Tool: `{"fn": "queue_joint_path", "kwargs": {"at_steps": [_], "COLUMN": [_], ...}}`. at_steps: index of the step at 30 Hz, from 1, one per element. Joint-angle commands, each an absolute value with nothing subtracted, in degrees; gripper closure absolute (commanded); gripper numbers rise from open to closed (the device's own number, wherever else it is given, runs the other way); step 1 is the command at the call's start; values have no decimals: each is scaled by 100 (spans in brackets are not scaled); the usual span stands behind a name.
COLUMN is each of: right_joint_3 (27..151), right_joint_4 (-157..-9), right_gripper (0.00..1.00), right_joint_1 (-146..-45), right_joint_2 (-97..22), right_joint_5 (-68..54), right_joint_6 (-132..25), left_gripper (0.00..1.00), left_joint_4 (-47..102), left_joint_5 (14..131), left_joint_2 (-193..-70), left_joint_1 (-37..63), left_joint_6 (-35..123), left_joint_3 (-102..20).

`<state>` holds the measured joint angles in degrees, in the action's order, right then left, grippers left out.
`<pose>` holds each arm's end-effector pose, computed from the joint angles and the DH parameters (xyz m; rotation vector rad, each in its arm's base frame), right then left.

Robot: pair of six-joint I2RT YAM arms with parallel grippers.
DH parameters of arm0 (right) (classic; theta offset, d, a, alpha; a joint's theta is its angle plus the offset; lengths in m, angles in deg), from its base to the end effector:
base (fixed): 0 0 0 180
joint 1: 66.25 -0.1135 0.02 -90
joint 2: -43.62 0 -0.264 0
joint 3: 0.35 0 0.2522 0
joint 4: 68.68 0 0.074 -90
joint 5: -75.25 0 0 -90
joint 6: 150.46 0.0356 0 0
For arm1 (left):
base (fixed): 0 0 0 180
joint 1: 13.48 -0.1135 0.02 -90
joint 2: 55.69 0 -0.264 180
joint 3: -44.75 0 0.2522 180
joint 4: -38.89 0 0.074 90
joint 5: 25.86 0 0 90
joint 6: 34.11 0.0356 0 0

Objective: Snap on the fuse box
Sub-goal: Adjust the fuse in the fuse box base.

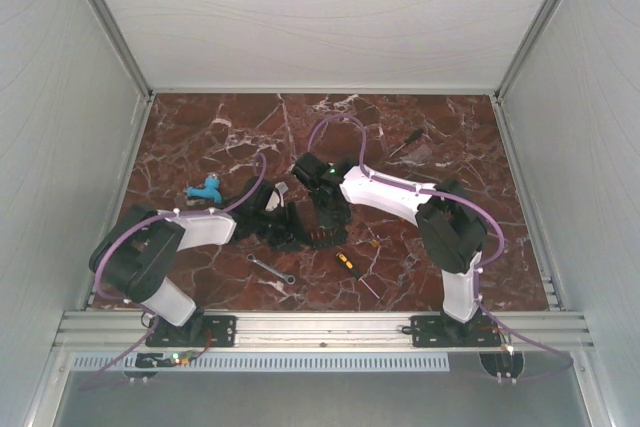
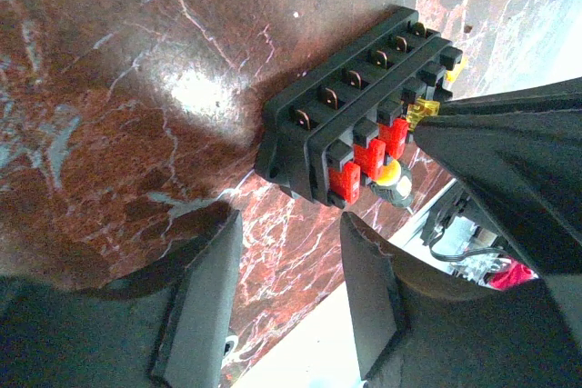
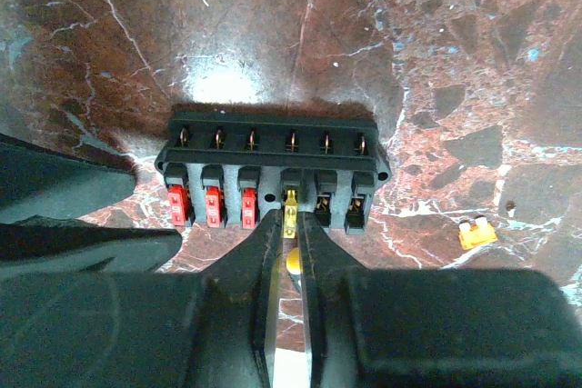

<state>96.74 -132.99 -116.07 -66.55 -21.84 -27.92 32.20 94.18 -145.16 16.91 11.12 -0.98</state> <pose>0.2489 0.2879 0.1975 -0.4152 2.8641 0.0756 0.2209 -0.1502 0.1223 -0.0785 2.6817 -1.1537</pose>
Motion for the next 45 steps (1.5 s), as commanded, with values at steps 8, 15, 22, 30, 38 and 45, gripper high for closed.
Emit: {"fn": "queue_joint_path", "kwargs": {"at_steps": [8,15,22,30,38,45], "right_joint_3": [9658,9535,9275,9065,9151,9076], "right_joint_4": [-13502,-13448,-13147,-12802,-12852,-12609], "right_gripper": [100,100,100,100,87,70], "right_joint_1": [-11528,-11474,-11485,-11508,-11582,-11582], "right_joint_2": [-6886,-7026,-7326,-7751,-6658,-6107], "right_joint_5": [-2119,-2091,-2080,-2198,-2186,-2236], "right_joint_6": [-2697,-2740,-2773,-2786,-2978,-2815], "left_gripper": [53,53,54,54,54,54], "left_joint_4": [3285,3291,3321,3391,3365,3357], "left_joint_5": [9489,9508,9523,9547,9510,9473], "left_joint_2": [-14680,-14705,-14747,-14791,-14740,-14700], "left_joint_1": [1684,1684,1684,1684,1680,1684], "left_joint_6": [1108,1110,1108,1083,1077,1063], "left_joint_3": [-336,-331,-312,-260,-232,-221]}}
